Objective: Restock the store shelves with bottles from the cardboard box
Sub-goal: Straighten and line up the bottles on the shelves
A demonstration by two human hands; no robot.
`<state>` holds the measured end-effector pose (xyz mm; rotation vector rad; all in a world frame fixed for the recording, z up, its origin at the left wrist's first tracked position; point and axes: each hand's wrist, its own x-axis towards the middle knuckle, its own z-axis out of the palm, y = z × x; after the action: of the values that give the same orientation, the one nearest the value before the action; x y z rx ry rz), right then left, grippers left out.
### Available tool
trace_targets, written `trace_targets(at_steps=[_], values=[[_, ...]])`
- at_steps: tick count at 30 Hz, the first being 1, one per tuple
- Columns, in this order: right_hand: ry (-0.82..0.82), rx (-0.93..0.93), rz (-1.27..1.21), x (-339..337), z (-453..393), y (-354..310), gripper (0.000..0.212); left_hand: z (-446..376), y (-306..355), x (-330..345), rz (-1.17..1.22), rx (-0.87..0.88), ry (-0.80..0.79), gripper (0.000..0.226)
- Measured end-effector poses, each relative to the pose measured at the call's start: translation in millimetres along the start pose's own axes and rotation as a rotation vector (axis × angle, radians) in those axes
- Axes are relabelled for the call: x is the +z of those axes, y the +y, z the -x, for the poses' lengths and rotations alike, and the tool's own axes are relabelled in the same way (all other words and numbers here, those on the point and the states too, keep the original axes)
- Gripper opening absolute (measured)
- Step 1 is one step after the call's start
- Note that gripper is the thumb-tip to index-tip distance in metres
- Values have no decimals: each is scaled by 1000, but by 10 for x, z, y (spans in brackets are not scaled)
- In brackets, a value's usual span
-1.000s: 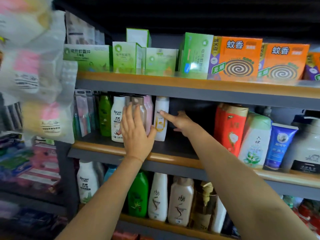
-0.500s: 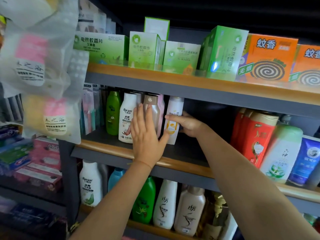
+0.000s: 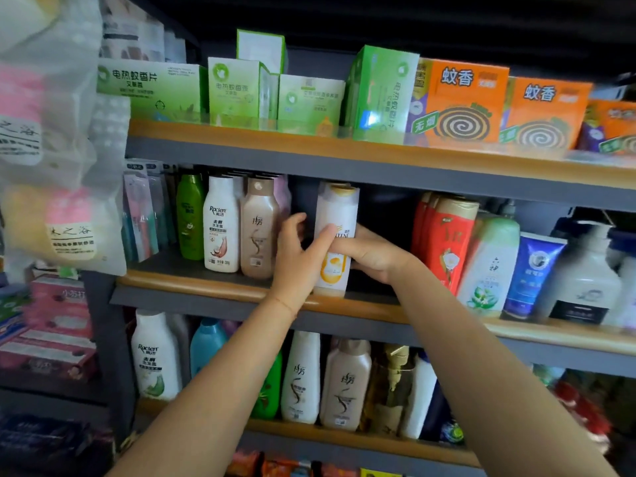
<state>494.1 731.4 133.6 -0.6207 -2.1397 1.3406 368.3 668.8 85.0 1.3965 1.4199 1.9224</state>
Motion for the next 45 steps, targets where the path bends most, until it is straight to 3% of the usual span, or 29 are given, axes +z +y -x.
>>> trace_targets(at_steps=[2, 4, 8, 16, 20, 25, 30, 35, 39, 45], values=[[28, 5, 30, -18, 88, -3, 36, -89, 107, 79, 149, -224, -181, 106], [78, 11, 65, -41, 140, 16, 37, -129, 160, 142, 183, -269, -290, 98], [266, -7, 96, -42, 261, 131, 46, -143, 153, 254, 295, -286, -297, 65], [750, -144, 594, 170, 684, 395, 38, -82, 179, 544, 354, -327, -385, 91], [880, -167, 711, 206, 840, 486, 29, -93, 191, 726, 292, -398, -438, 103], [931, -227, 755, 186, 903, 487, 42, -93, 220, 804, 280, -397, -439, 97], [961, -346, 758, 176, 982, 528, 32, -110, 224, 796, 272, -363, -430, 76], [992, -329, 870, 224, 1030, 613, 34, -55, 225, 919, 272, -335, -334, 59], [1009, -279, 922, 269, 1076, 640, 41, -39, 224, 945, 268, -337, -319, 62], [992, -189, 1010, 340, 1080, 629, 54, -157, 179, 845, 316, -345, -438, 73]])
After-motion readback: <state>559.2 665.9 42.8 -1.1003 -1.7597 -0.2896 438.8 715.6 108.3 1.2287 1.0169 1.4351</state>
